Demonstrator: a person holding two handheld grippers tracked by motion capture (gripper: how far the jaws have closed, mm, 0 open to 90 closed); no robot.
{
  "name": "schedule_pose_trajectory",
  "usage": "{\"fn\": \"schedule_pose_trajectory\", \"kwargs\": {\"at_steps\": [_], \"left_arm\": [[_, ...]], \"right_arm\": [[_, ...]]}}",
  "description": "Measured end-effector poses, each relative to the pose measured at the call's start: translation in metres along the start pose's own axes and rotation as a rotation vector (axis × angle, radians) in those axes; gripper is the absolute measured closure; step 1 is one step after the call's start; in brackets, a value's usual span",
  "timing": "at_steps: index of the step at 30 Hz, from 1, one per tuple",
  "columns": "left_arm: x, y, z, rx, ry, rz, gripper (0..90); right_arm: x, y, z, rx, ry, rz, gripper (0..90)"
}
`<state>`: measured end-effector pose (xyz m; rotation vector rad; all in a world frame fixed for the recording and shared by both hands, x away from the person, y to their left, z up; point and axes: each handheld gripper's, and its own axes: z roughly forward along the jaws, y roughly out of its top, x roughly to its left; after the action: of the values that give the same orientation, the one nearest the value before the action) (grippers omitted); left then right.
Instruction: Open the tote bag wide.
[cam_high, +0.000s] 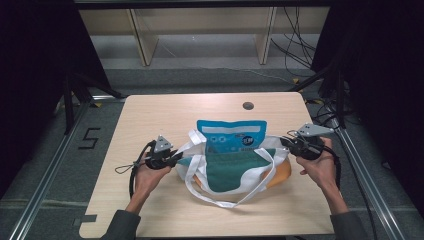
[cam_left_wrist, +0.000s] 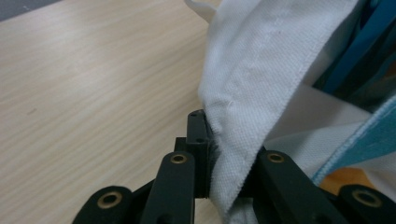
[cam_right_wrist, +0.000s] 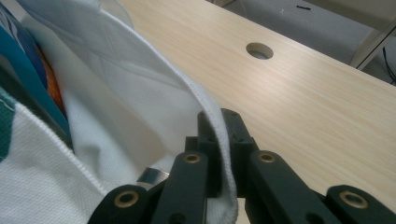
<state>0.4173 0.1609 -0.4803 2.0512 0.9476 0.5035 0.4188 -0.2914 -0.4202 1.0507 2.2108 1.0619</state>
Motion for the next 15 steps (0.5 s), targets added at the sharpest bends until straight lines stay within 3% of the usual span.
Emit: {"fn": "schedule_pose_trajectory", "kwargs": {"at_steps": [1,2,5,6,7,8,9,10,12,14,15], "left_arm": [[0.0,-0.003,0.002,0.007,-0.003,-0.012,80.7],[0.002,-0.005,0.004,0.008,-0.009,0.016,80.6],[0.002,-0.008,0.004,0.012,-0.015,0.006,80.3],[-0.001,-0.01,0.005,0.009,-0.016,-0.025,80.3],[-0.002,-0.01,0.006,0.01,-0.007,-0.016,80.4],[-0.004,-0.012,0.009,0.02,-0.004,0.02,80.5],[-0.004,-0.012,0.009,0.02,-0.004,0.02,80.5],[-0.006,-0.014,0.01,0.021,-0.015,-0.014,80.6],[-0.005,-0.015,0.011,0.021,-0.012,0.013,80.6],[-0.007,-0.016,0.013,0.018,-0.024,-0.027,80.6],[-0.004,-0.016,0.013,0.027,-0.025,0.006,80.6]], "right_arm": [[-0.001,-0.001,0.002,-0.008,0.002,-0.03,88.2],[-0.001,-0.003,0.003,0.006,0.0,-0.027,88.2],[0.003,-0.009,0.008,0.031,-0.01,-0.025,88.2],[0.001,-0.012,0.011,0.03,-0.015,-0.039,88.1],[0.001,-0.014,0.013,0.044,-0.007,-0.034,88.1],[0.002,-0.019,0.018,0.062,-0.013,-0.041,88.2],[0.002,-0.019,0.018,0.062,-0.013,-0.041,88.2],[0.002,-0.026,0.025,0.085,-0.019,-0.057,88.2],[0.001,-0.028,0.027,0.095,-0.019,-0.062,88.2],[0.005,-0.034,0.031,0.135,-0.008,-0.043,88.2],[0.005,-0.034,0.031,0.135,-0.008,-0.043,88.2]]}}
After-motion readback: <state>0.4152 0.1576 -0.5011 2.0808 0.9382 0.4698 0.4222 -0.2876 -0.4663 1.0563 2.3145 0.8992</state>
